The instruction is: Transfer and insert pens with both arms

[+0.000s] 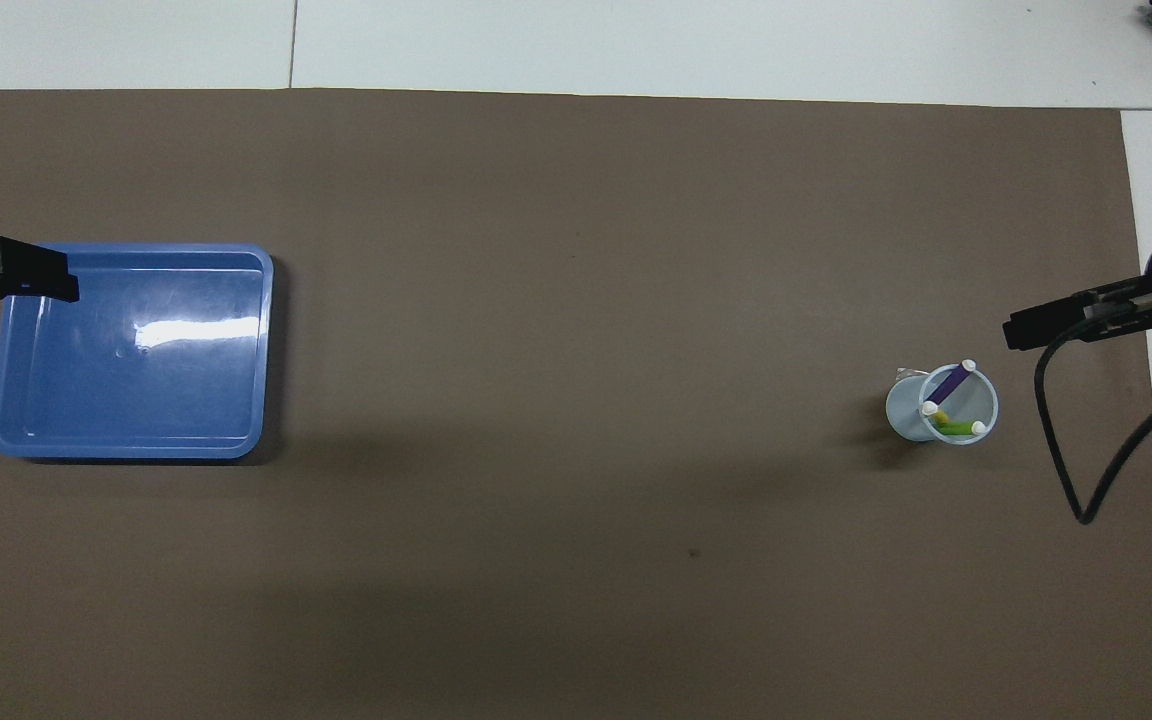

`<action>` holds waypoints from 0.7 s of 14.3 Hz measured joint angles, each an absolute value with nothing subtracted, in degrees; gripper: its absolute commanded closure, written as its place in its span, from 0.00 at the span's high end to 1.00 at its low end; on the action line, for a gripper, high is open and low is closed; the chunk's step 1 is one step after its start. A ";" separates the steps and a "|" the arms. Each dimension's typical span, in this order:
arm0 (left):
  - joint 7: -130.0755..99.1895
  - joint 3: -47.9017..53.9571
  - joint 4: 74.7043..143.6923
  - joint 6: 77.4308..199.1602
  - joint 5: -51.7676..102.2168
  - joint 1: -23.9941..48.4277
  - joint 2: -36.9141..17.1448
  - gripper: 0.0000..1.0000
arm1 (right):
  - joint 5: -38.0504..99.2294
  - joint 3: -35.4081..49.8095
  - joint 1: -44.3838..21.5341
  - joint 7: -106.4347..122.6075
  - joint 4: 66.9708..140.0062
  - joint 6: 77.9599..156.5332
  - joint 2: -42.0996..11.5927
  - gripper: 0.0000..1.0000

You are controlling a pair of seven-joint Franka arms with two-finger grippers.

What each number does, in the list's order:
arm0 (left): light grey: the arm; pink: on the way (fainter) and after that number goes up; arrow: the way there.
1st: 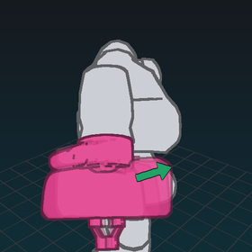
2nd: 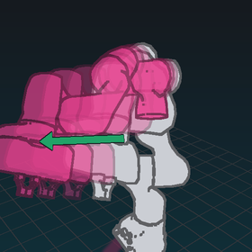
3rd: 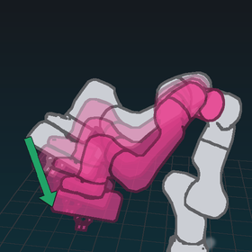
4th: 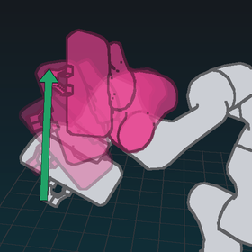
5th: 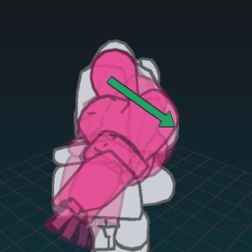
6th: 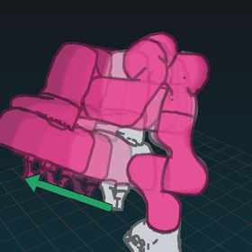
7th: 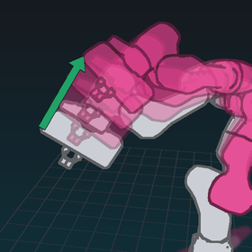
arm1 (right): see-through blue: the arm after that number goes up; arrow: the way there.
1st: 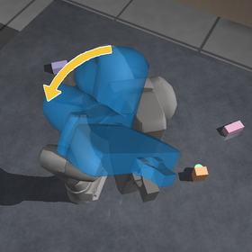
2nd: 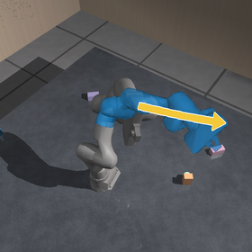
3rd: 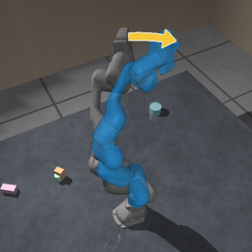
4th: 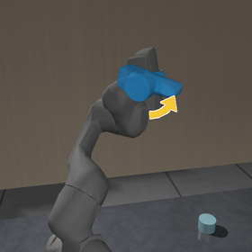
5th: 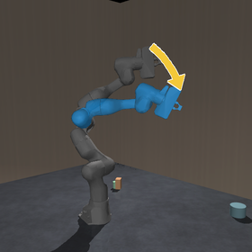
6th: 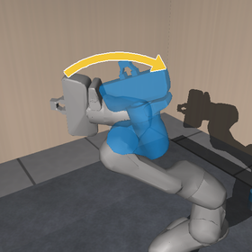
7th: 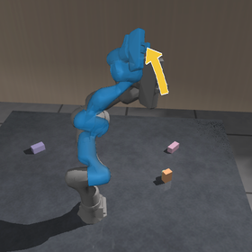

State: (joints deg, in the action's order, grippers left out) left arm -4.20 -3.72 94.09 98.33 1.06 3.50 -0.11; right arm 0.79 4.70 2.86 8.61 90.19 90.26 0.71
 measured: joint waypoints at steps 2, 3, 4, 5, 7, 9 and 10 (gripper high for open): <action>-4.20 -3.72 94.09 98.33 1.06 3.50 -0.11 1.00 | 0.30 4.71 2.83 8.60 90.23 90.45 0.71 1.00; -4.20 -3.72 94.09 98.33 1.06 3.50 -0.11 1.00 | -0.03 4.70 2.84 8.60 90.27 90.54 0.71 1.00; -4.20 -3.72 94.09 98.32 1.06 3.50 -0.11 1.00 | -0.20 4.70 2.84 8.60 90.32 90.55 0.71 1.00; -4.20 -3.72 94.09 98.24 1.06 3.50 -0.11 1.00 | -0.27 4.71 2.82 8.60 90.37 90.55 0.71 1.00; -4.20 -3.72 94.09 97.49 1.06 3.50 -0.11 1.00 | -0.34 4.71 2.67 8.60 90.46 90.55 0.72 1.00; -4.20 -3.72 94.09 96.70 1.06 3.50 -0.11 1.00 | -0.35 4.74 2.62 8.60 90.49 90.55 0.72 1.00; -4.20 -3.72 94.09 96.51 1.06 3.50 -0.11 1.00 | -0.35 4.74 2.62 8.60 90.50 90.55 0.72 1.00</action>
